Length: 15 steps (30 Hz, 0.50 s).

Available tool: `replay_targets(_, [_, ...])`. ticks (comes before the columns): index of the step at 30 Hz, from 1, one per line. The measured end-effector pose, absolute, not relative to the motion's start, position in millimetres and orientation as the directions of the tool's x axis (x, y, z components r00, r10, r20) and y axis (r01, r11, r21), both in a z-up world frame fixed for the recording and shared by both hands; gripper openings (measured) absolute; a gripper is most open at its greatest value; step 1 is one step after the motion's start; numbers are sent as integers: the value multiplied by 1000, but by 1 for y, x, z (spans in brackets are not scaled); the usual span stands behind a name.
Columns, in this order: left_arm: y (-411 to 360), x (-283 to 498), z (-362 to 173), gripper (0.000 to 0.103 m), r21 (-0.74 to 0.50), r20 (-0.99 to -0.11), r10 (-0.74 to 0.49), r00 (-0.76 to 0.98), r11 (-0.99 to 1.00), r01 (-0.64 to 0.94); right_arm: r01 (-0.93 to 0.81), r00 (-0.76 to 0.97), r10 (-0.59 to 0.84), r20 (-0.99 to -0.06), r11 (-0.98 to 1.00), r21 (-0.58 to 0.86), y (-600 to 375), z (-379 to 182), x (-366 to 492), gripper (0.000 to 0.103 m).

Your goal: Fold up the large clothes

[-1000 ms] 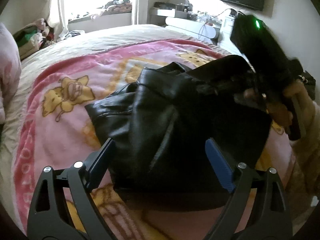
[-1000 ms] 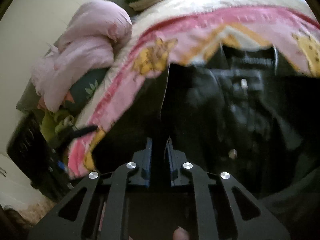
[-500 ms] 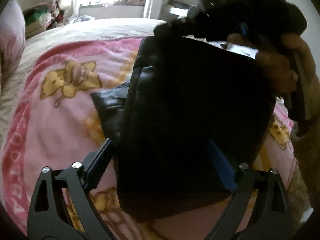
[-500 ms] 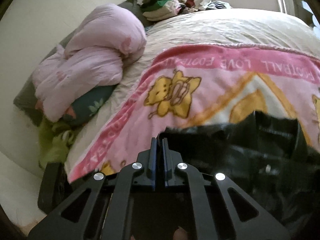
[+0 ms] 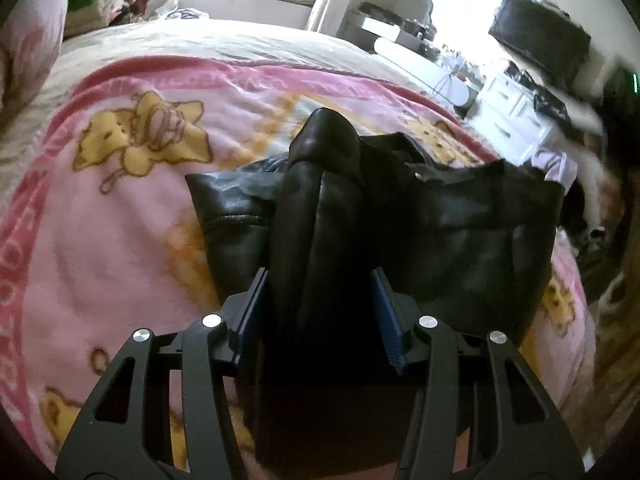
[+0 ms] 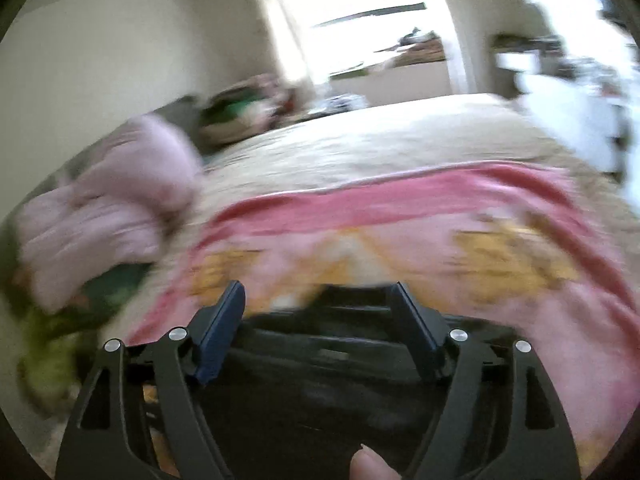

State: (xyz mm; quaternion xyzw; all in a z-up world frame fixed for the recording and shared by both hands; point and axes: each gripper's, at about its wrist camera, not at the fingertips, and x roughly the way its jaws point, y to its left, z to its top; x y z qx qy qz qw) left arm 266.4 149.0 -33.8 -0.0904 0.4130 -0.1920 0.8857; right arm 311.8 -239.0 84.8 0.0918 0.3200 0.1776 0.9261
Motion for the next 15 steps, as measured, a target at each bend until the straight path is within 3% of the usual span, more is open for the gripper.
replay_targets(6, [145, 271, -34, 40, -322, -684, -413, 601, 911, 260, -16, 674, 235, -701, 952, 305, -330, 11, 312, 75])
replay_targets(8, [144, 270, -33, 34, -314, -680, -411, 608, 911, 266, 10, 658, 238, -715, 946, 324, -341, -9, 316, 75])
replay_targets(11, [144, 267, -28, 9, -298, -661, -409, 630, 913, 280, 1, 645, 259, -719, 940, 340, -339, -25, 325, 74])
replay_targets(14, [154, 266, -18, 3, -331, -619, -428, 658, 902, 275, -29, 647, 285, -707, 936, 351, -330, -28, 331, 62])
replay_targets(15, [159, 267, -16, 3, -354, -603, -440, 666, 895, 271, -36, 651, 291, -701, 934, 355, -330, -29, 335, 44])
